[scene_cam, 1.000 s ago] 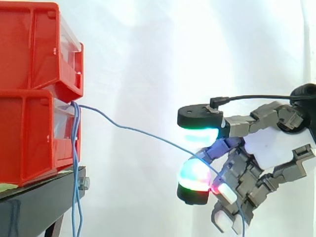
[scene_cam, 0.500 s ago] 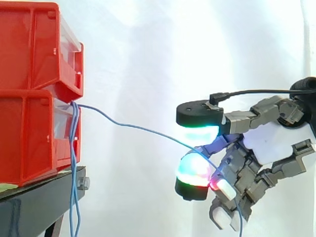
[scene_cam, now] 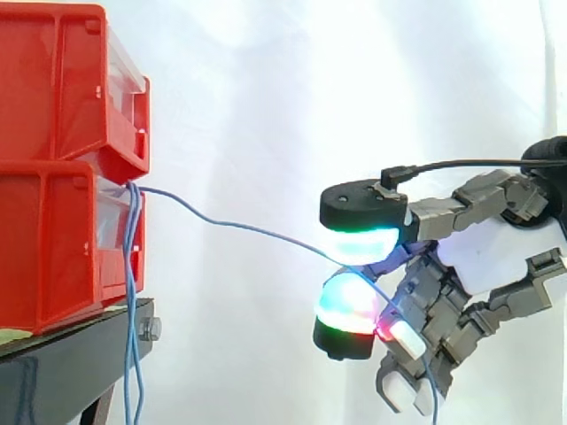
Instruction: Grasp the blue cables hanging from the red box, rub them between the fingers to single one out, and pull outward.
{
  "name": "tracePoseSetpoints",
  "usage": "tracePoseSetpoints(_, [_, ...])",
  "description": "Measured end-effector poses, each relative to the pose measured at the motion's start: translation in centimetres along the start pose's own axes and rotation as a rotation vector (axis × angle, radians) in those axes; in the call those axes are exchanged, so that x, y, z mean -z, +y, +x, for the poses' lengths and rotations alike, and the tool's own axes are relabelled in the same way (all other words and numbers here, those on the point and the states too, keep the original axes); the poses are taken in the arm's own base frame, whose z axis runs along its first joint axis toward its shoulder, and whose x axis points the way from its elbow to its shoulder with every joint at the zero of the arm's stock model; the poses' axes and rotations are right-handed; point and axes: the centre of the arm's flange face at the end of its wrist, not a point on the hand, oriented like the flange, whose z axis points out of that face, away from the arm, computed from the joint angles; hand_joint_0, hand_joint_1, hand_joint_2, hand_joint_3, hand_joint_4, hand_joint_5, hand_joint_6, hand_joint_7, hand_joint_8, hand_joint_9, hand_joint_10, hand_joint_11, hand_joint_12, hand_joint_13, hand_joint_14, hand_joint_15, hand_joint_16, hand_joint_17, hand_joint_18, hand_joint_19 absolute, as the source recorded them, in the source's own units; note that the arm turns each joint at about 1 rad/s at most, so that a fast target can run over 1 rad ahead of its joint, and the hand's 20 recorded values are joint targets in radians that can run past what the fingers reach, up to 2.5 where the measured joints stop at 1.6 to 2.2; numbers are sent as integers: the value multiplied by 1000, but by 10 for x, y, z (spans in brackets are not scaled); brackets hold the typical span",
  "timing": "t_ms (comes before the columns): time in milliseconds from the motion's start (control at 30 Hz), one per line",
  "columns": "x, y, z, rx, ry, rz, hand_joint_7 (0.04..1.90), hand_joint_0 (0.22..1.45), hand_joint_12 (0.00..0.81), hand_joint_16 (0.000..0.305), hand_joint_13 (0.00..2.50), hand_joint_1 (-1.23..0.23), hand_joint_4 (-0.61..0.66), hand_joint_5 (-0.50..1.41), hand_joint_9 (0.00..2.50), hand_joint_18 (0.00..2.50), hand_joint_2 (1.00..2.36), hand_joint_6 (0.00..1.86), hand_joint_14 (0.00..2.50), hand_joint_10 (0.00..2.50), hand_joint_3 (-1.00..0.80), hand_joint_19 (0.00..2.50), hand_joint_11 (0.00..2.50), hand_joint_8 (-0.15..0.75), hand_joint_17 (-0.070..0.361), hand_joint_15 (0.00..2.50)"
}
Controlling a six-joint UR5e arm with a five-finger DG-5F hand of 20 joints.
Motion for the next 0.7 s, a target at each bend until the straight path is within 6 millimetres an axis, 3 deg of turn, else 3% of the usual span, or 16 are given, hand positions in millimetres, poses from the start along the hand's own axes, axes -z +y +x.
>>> tracePoseSetpoints(300, [0,10,1,12,3,-20,1071,590,382,56,916,-754,87,-133,1145,731,1016,906,26,24,-91,636,701,311,126,666])
tracePoseSetpoints(700, [1,20,3,21,5,-40,1145,618,388,56,937,-807,-2,-112,1178,773,1015,916,26,20,42,607,697,314,125,654])
